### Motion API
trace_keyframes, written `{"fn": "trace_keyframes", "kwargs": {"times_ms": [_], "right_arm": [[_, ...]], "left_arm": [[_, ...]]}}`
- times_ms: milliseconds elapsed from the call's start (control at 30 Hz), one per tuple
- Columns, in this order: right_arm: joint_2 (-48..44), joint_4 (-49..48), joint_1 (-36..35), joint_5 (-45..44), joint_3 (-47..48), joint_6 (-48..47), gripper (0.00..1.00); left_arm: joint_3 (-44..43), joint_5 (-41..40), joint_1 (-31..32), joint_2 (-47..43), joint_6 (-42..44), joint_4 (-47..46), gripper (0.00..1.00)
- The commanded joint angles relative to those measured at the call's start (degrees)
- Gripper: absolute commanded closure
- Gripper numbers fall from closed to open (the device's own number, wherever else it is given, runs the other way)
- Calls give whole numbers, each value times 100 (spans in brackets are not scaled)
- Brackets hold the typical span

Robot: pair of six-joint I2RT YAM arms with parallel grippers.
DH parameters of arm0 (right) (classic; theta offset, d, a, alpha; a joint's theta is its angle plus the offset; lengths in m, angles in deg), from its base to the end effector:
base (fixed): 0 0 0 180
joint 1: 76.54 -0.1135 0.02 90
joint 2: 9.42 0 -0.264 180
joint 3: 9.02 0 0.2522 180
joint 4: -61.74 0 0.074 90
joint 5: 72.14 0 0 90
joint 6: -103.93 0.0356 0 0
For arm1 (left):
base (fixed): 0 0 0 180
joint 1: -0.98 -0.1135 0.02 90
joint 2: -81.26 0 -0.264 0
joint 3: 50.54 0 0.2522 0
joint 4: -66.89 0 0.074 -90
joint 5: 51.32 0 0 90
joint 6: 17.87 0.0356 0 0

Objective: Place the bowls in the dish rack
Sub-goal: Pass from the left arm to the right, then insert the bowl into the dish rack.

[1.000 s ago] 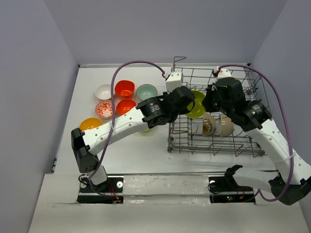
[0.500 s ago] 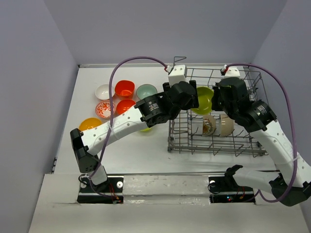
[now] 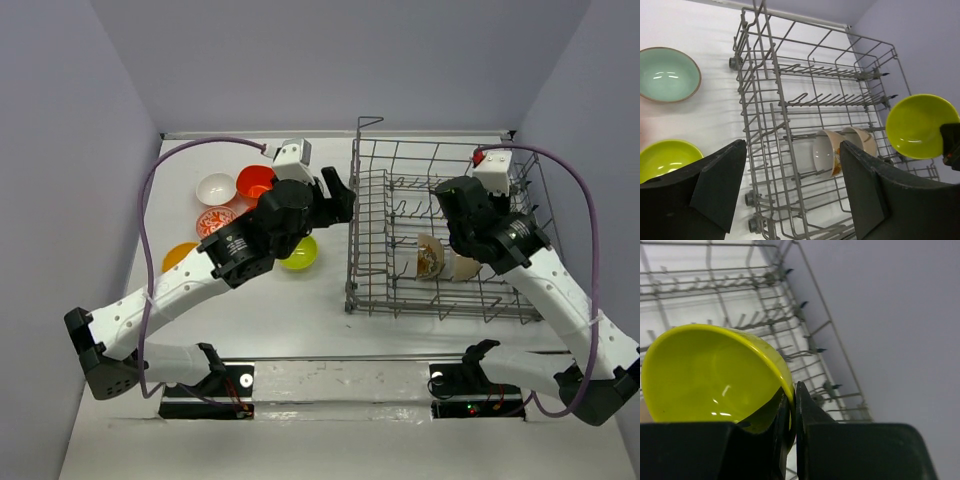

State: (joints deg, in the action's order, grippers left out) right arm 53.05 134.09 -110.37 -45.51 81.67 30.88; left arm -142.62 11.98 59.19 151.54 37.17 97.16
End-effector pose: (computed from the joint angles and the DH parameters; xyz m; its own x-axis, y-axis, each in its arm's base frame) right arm 0.1712 0.0764 0.4042 -0.4706 -0.1581 -0.8680 0.4398 0.8109 -0.3861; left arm 0.1557 -0.2208 0.4401 -0.3646 -0.3835 -0.8485 0.3860 0.7670 -0.5125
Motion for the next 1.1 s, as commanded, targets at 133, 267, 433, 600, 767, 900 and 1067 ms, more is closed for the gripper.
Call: {"fn": "trace_keyframes", "kwargs": {"times_ms": [133, 267, 433, 600, 767, 900, 1067], "right_arm": [[150, 179, 130, -2529, -582, -595, 99], [247, 171, 253, -3119, -863, -1105, 99], [300, 162, 306, -3348, -1399, -1457, 99], [458, 171, 464, -3401, -1812, -1528, 99], [695, 197, 579, -3585, -1795, -1625, 99], [879, 179, 579, -3647, -1690, -1783, 99], [1038, 171, 631, -3699, -1436, -1739, 99]], "left_arm": [[1300, 744, -503, 188, 77, -1298, 16], [1706, 1263, -820, 223, 103, -1958, 16], [1908, 1562, -935, 345, 182, -2362, 16], [1979, 1747, -952, 495, 244, -2627, 16], [2005, 1905, -961, 627, 305, -2837, 17], [1961, 2098, -961, 732, 349, -2847, 18], [1838, 2143, -961, 952, 376, -2689, 23]]}}
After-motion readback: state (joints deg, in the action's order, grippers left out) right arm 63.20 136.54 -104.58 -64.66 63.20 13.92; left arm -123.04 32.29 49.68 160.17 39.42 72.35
